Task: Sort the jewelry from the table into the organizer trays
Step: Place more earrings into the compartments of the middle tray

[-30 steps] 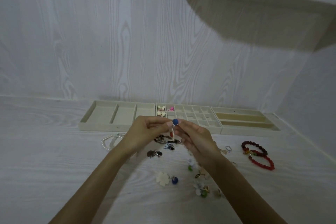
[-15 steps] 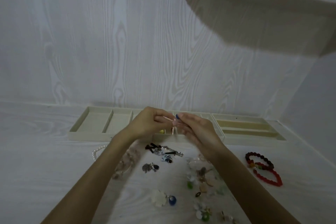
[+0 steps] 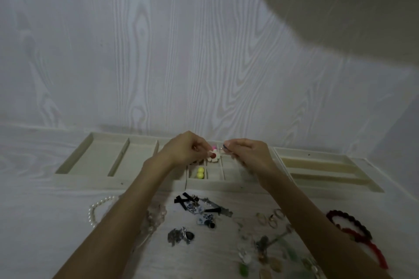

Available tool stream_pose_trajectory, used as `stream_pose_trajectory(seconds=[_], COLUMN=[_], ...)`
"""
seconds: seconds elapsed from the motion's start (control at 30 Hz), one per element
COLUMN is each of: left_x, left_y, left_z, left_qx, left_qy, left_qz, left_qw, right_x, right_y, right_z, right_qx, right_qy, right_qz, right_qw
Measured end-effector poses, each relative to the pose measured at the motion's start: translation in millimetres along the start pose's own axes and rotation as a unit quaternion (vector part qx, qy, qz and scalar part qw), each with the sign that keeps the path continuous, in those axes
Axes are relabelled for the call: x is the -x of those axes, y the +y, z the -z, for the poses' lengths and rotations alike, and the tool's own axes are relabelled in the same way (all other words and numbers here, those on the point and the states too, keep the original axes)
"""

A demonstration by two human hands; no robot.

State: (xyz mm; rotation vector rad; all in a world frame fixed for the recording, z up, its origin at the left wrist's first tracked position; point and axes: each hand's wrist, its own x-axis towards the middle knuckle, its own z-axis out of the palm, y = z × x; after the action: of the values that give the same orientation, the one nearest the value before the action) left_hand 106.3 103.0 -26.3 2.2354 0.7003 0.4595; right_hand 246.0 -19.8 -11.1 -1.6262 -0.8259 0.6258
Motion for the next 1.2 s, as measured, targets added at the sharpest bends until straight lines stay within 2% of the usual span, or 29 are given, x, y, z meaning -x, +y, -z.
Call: stream_pose_trajectory(seconds=[0.2, 0.37, 0.5, 0.6, 0.9, 1.03, 1.2], left_x=[-2.2, -1.2, -0.4, 0.0, 6.0, 6.5, 7.5], left_y=[3.1, 6.8, 8.7, 10.4, 25.3, 27.1, 28.3], left_z=[-2.1, -6.9, -8.1, -4.4, 2.3, 2.9, 4.8], left_qx=[-0.139, -0.179, -0.230, -0.249, -0.312, -0.319, -0.334], left_qy=[0.005, 0.049, 0.054, 0.039, -0.098, -0.094, -0.067], left_qz=[-0.009, -0.012, -0.019, -0.018, -0.008, -0.006, -0.008], left_qw=[0.990, 0.983, 0.971, 0.968, 0.945, 0.943, 0.940], right_x=[-11.6, -18.2, -20.2, -21.0, -17.9, -17.3, -18.4], right_y=[14.9, 15.6, 18.5, 21.0, 15.6, 8.5, 7.1], right_z=[0.1, -4.7, -9.1, -11.2, -15.7, -14.6, -17.2], right_qx=[0.077, 0.191, 0.259, 0.319, 0.413, 0.471, 0.477], right_qy=[0.000, -0.014, -0.023, -0.027, -0.011, -0.014, 0.002], right_qz=[0.070, 0.109, 0.122, 0.129, 0.161, 0.191, 0.176], right_qw=[0.995, 0.975, 0.958, 0.939, 0.896, 0.861, 0.861])
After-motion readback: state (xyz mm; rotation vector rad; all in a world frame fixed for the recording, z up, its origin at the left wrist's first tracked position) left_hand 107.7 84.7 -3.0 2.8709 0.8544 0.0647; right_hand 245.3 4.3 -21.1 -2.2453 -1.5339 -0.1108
